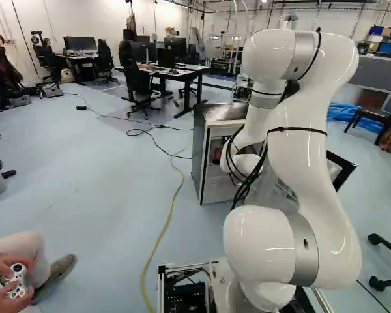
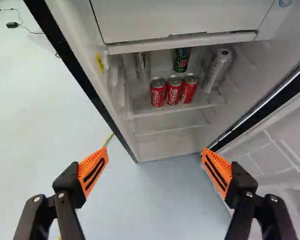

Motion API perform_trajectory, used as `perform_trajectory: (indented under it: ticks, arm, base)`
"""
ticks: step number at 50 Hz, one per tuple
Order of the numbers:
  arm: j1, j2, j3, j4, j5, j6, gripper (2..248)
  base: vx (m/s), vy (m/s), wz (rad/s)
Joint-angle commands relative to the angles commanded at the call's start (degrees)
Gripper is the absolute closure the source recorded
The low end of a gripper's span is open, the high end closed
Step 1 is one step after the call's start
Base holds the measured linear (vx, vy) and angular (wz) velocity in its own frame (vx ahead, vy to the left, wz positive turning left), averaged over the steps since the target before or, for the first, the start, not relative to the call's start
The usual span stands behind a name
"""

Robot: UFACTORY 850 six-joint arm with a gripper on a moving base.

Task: Grab a drink from the fridge

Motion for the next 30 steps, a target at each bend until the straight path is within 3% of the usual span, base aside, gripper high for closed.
perform_trajectory:
  ticks: [30]
  arm:
    - [-1.29,-6.29,-3.61,-0.07,4.14,0.0,3]
  base:
    - [0.0,0.0,0.0]
